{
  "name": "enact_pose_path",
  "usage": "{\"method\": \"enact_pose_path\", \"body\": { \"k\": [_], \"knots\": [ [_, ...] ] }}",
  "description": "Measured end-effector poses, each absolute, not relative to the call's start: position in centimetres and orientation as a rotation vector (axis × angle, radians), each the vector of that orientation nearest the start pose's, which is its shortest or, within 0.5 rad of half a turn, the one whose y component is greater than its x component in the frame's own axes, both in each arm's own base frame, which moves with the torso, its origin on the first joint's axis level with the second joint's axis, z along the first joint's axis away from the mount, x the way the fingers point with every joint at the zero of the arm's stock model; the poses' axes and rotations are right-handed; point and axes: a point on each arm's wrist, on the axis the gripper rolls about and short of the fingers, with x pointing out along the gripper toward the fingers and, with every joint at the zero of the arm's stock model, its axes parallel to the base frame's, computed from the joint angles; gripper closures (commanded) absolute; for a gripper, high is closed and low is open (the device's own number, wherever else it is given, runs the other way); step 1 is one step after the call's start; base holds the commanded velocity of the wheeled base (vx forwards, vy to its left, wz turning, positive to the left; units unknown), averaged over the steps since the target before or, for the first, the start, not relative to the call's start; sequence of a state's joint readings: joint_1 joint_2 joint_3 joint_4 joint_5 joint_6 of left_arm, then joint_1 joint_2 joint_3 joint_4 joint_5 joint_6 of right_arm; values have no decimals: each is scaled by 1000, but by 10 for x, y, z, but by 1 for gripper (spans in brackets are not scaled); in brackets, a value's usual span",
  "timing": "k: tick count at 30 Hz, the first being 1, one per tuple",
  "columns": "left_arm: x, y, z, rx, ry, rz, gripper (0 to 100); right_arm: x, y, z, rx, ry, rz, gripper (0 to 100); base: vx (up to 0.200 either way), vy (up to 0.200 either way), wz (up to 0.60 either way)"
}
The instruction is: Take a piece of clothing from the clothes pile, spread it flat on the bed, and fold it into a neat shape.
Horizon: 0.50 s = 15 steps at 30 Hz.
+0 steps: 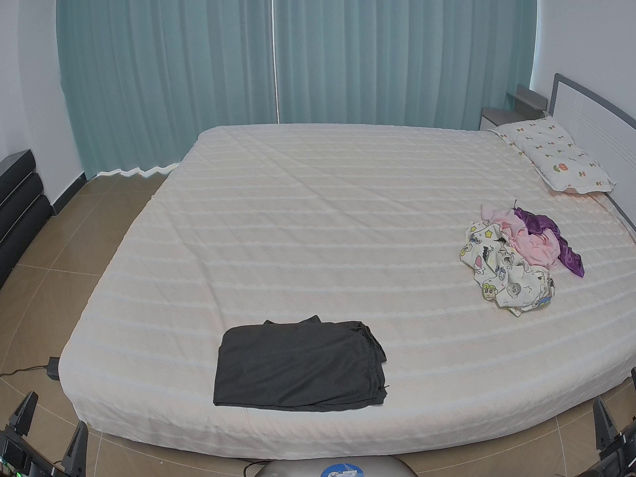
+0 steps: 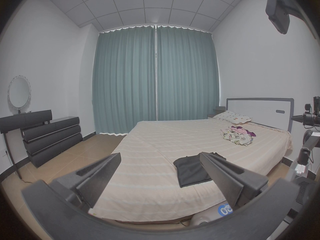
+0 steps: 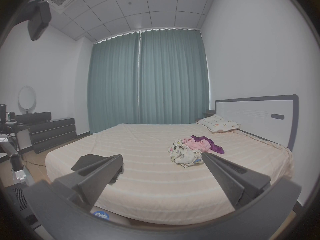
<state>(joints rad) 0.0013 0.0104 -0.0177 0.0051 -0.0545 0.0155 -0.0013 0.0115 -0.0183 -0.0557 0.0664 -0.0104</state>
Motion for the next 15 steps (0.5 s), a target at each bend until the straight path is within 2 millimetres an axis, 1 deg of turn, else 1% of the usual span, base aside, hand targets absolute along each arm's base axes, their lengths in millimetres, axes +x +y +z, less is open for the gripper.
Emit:
{"method": "enact_pose_path", "body": {
  "k": [3,5,8,13,15],
  "knots": [
    [-23,-1,80,16,-3,-51,0,-24,3,86,4,-60,116,0,0,0,0],
    [-23,-1,80,17,-3,-50,0,-23,3,84,15,-40,111,0,0,0,0],
    [-23,-1,80,19,-2,-49,0,-23,2,81,10,-7,71,0,0,0,0],
    [-23,-1,80,19,-1,-50,0,-23,-1,81,12,-5,-37,0,0,0,0],
    [-23,-1,80,18,0,-51,0,-23,-1,80,11,-4,-48,0,0,0,0]
  ]
}}
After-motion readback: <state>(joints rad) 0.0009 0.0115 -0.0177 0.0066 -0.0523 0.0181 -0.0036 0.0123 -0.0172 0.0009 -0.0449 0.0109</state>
